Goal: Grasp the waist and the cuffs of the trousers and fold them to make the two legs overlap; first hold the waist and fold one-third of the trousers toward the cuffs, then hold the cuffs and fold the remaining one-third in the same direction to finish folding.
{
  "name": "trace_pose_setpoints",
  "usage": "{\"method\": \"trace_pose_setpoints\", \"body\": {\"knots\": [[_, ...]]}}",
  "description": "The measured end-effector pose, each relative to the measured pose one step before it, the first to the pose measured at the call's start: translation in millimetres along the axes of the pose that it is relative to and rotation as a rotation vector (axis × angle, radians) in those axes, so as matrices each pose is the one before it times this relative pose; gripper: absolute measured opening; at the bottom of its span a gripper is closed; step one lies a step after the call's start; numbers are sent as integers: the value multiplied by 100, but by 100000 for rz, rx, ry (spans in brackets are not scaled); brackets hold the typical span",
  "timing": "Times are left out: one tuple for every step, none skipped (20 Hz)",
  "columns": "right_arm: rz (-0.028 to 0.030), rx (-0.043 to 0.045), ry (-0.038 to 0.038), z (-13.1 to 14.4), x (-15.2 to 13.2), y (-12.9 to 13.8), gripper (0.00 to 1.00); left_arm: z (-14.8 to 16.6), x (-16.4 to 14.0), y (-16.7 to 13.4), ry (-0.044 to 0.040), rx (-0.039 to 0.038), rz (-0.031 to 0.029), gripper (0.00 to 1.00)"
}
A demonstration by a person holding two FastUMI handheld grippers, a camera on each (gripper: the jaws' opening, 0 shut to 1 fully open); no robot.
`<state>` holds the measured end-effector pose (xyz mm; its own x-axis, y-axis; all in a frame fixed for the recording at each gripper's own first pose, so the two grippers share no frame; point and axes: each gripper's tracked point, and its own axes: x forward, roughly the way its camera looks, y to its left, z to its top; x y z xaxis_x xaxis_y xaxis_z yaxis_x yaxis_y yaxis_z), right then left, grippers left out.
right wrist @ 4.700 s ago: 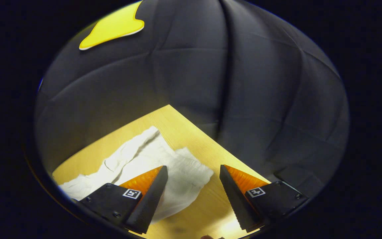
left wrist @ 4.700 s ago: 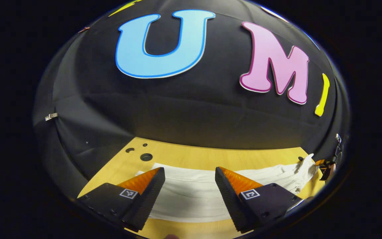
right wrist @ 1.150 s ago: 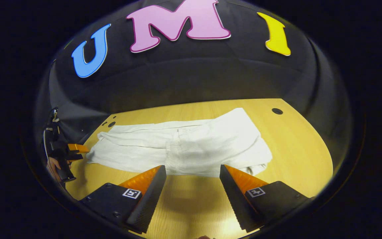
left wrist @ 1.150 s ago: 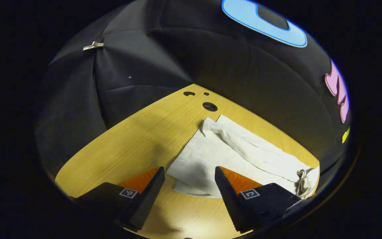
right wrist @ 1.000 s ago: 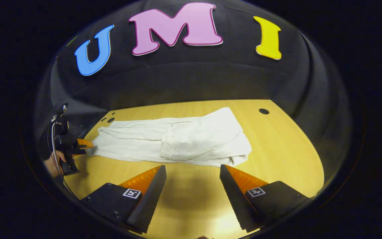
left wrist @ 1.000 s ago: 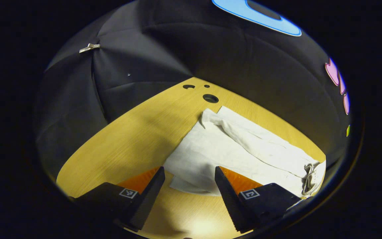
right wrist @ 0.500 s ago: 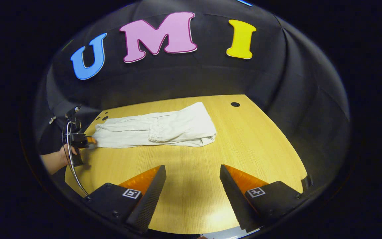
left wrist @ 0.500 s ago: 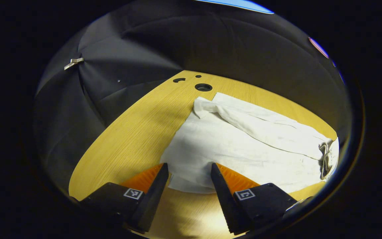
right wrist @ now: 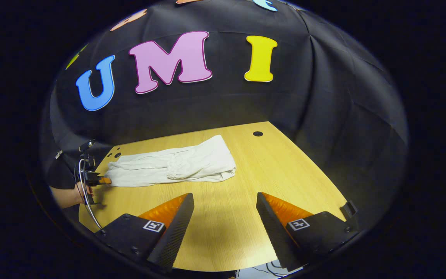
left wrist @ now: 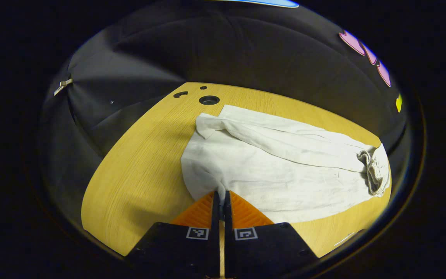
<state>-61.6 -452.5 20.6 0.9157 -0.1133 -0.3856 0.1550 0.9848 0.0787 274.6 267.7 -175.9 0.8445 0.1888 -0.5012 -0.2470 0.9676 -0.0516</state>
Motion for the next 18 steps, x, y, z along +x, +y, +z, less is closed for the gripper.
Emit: {"method": "trace_pose_setpoints", "body": {"knots": [[74, 2540, -797, -9, -344, 144, 99, -150, -9, 27, -288, 3640, -1164, 9], [-248, 2250, -823, 87, -273, 93, 99, 26, 2, -143, 175, 3283, -1069, 6], [-617, 1372, -286, -33, -196, -32, 99, -14, 9, -15, 452, 1430, -913, 6], [-620, 313, 426, -222, -124, -58, 99, 209, -23, -35, -24, -792, -757, 6], [-613, -484, 495, -79, -40, -116, 99, 152, -126, 57, -159, -2753, -156, 6], [-579, -762, -150, 216, -1, -116, 99, 115, -70, 68, -236, -3721, 44, 6], [-605, -444, -665, 390, -54, -242, 99, 485, -351, -151, -1702, -3074, -725, 6], [-633, -103, -708, 415, -22, -108, 99, 681, -468, -231, -2296, -2092, -1062, 5], [-665, 299, -217, 203, 68, -189, 99, 857, -489, -249, -2052, -1251, -1083, 6], [-437, 752, -303, 272, 84, -126, 99, 1110, -521, -318, -2613, -1770, -1662, 6], [-360, 806, -421, 261, 23, -155, 99, 1077, -391, -287, -2214, -1646, -973, 5], [-566, 650, -440, 210, 35, -171, 99, 1085, -504, -684, -2044, -1572, -1373, 5], [-299, 574, -300, 160, -49, -158, 99, 941, -488, -382, -2085, 927, -479, 6], [-304, 148, -148, 104, -163, -199, 99, 959, -311, -602, -2873, 2445, -1463, 5], [-335, -62, 484, 21, -206, -339, 99, 981, -370, -847, -2196, 1337, -1603, 2], [-442, 3, -24, 96, 2, -188, 99, 842, -313, -1096, -2113, -375, -1706, 5], [-618, 31, -586, 242, -29, -379, 99, 1024, -287, -762, -2282, -772, -540, 5], [-618, 130, -689, 178, -164, -403, 99, 674, -213, -805, -1373, -978, -940, 5]]}}
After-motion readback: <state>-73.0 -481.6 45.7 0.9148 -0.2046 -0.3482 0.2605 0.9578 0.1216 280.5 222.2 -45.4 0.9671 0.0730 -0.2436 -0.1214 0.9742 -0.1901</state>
